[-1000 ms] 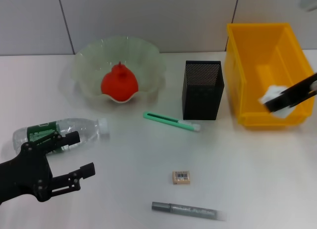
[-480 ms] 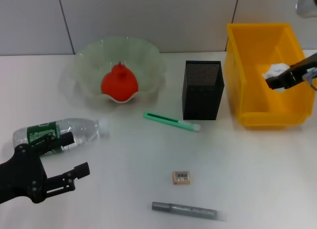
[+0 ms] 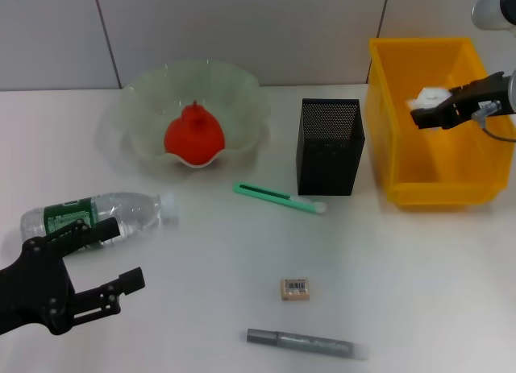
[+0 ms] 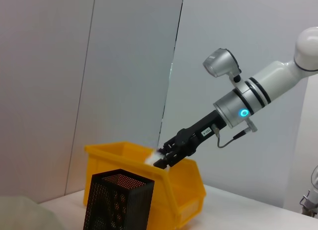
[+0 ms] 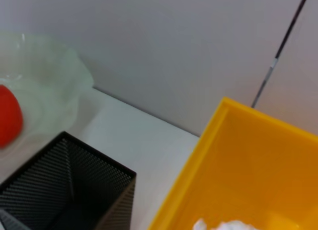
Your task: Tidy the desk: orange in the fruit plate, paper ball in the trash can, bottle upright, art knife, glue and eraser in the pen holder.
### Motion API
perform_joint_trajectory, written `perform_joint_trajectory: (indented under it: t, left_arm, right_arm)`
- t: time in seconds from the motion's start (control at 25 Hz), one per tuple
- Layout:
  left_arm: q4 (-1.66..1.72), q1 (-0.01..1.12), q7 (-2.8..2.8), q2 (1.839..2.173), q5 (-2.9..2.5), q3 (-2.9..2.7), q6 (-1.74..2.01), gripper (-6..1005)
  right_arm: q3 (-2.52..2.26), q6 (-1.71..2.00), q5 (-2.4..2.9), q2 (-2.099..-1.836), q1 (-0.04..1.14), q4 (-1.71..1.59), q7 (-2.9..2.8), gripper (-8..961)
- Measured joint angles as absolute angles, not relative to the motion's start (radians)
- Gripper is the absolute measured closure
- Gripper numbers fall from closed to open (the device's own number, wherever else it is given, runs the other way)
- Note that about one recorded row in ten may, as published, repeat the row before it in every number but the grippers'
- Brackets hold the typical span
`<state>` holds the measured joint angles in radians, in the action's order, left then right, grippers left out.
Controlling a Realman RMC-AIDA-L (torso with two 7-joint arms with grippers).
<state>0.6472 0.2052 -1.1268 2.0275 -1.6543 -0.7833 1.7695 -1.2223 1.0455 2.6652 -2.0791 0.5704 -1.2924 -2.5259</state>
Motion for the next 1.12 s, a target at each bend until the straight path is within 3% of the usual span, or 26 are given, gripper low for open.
perform_joint_trajectory:
  t: [0.28,0.52,0.92,1.12]
  left_arm:
    - [0.647,0.204,-1.127,2.027,-1.657,-0.758,1.778,182]
    - [0.657,0.204,-1.142,2.025,-1.654,-0.755,1.780,184]
    - [0.882,0.221,-1.312,2.018,-1.668,-0.723,1.770,186]
    - [1.029,0.341,-1.490,1.990,-1.848,-0.720,1.759,187]
  right_arm:
    - [-1.219,1.032,2.655,-2.078,0.559,-1.284,-2.522,156]
    - [-1.143,1.107,2.519,-2.077,0.520,-1.345,-2.434,119]
    - [-0.832,1.583,1.971,-2.077,0.372,-1.337,-1.948,113]
    - [-0.817,1.634,1.825,-2.077,0.288,-1.200,-1.763,113]
